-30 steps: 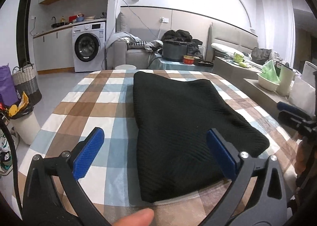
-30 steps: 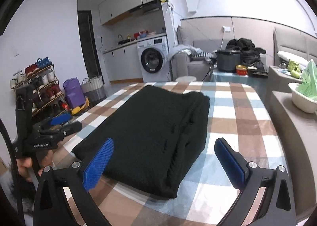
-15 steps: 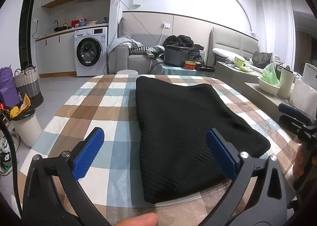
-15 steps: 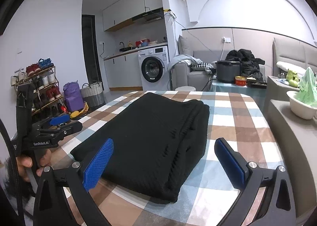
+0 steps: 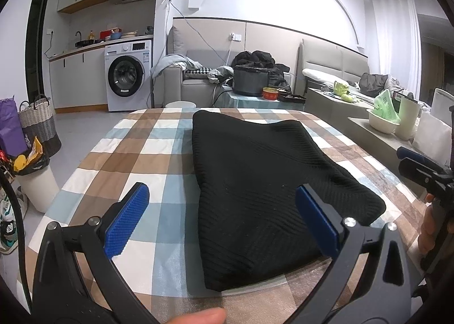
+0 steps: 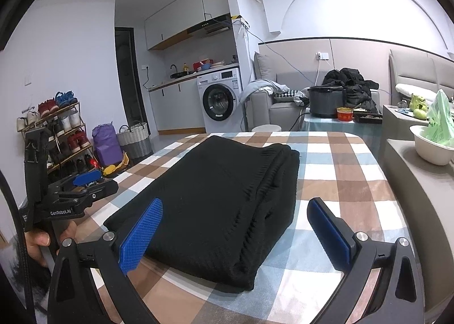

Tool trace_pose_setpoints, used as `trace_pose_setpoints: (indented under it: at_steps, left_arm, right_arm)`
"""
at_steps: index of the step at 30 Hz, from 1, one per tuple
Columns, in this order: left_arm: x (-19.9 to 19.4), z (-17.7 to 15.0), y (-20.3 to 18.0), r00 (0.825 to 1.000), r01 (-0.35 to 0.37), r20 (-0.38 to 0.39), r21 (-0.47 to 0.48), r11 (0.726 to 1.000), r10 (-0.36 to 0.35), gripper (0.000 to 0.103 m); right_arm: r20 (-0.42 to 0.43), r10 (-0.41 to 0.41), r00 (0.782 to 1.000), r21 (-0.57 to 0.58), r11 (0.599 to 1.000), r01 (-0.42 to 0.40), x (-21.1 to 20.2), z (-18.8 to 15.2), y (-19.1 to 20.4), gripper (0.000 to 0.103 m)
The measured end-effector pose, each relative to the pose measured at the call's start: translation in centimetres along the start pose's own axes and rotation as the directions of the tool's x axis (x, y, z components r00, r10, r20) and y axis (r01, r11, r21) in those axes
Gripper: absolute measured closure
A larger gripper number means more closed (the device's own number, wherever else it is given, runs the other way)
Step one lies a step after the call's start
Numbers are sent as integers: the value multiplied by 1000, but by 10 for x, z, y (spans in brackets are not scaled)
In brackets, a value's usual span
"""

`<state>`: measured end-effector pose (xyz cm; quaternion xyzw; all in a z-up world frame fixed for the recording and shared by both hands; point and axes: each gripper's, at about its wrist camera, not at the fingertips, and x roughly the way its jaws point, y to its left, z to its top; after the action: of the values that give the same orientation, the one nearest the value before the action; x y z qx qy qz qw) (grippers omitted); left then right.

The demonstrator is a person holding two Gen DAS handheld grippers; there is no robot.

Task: Fold small clothes

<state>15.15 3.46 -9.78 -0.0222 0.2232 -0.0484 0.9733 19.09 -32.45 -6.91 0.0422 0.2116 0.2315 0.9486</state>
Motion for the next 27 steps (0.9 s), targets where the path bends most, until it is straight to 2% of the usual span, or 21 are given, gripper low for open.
trace_pose_setpoints:
  at_steps: [9, 27]
  left_arm:
    - [0, 0, 0, 1000, 0, 1, 1, 1000, 0, 1]
    - [0, 0, 0, 1000, 0, 1, 1, 1000, 0, 1]
  right_arm:
    - [-1, 0, 1000, -36, 999, 0, 0, -2, 4, 0]
    - [-1, -1, 1000, -35, 999, 1, 0, -2, 4, 0]
